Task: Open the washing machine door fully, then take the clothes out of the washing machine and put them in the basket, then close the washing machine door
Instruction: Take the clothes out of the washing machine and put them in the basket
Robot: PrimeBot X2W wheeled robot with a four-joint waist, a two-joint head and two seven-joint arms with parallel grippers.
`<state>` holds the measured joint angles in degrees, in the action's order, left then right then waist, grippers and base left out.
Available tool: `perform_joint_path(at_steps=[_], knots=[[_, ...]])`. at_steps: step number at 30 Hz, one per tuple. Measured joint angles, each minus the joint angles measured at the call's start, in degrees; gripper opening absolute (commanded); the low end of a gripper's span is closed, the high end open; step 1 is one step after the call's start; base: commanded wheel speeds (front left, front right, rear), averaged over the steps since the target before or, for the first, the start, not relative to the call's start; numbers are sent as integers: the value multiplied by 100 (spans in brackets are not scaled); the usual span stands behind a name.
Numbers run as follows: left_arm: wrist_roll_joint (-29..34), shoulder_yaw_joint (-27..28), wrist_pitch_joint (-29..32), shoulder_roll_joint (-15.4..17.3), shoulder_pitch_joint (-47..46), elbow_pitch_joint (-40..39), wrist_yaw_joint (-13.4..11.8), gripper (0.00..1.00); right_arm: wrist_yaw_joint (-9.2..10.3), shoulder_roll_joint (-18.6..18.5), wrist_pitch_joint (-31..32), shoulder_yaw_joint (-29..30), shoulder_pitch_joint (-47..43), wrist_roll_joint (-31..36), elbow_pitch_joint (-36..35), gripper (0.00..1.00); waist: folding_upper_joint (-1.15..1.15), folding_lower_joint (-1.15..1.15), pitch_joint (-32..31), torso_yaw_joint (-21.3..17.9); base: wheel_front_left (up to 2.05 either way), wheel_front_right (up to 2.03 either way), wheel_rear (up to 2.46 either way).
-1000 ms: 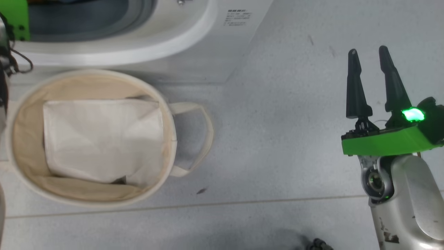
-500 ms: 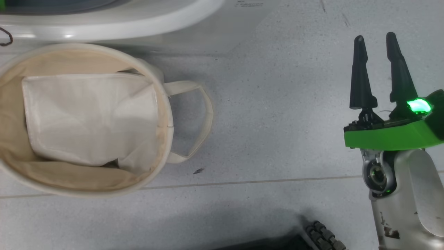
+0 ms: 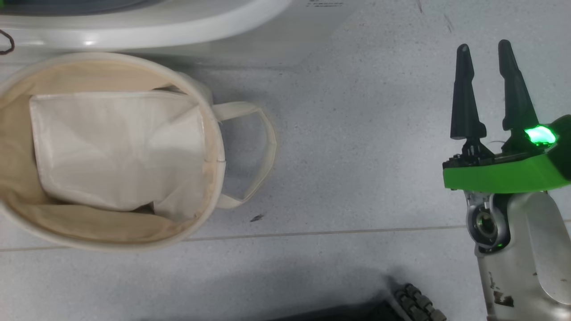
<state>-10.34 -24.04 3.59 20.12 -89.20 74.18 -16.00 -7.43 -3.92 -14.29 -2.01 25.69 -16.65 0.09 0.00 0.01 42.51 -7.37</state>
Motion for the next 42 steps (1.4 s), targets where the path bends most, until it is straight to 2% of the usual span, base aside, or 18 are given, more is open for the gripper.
perform_joint_path(at_steps=[6, 11, 14, 20, 22, 26, 32, 42], knots=[[-148, 22, -330, -2, 132, 59, 171, 0, 0, 2, 0, -8, -1, 1, 69, 100, 0, 0, -147, 2, 0, 0, 0], [-463, 207, -1004, -3, 398, 63, 389, 0, 0, 4, 0, -59, -9, 0, 153, 100, 0, 0, -394, -8, 0, 0, 0], [-635, 302, -1386, -21, 726, 62, 575, 0, 0, 4, 0, -78, -30, 0, 233, 100, 0, 0, -600, -16, 0, 0, 0], [-847, 426, -1727, -56, 1496, 60, 840, 0, 0, 0, 0, -149, -179, -4, 417, 100, 0, -1, -1087, 9, 0, 0, 0], [-932, 463, -1762, -90, 1714, 22, 922, 0, 0, -8, 0, -176, -282, -10, 489, 100, 0, -1, -1269, 26, 0, 0, 0], [-1143, 573, -1783, -257, 2182, -255, 1256, 0, 0, -34, 0, -187, -453, -56, 613, 100, 0, -1, -1635, 83, 0, 0, 0], [-1322, 771, -1784, -363, 3000, -961, 1510, 0, 0, -51, 0, -249, -673, -80, 758, 100, 0, -1, -2180, 208, 0, 0, 0], [-1681, 875, -1783, -475, 4315, -1489, 2017, 0, 0, -52, 0, -318, -1006, -144, 975, 100, 0, -1, -2910, 341, 0, 0, 0]])
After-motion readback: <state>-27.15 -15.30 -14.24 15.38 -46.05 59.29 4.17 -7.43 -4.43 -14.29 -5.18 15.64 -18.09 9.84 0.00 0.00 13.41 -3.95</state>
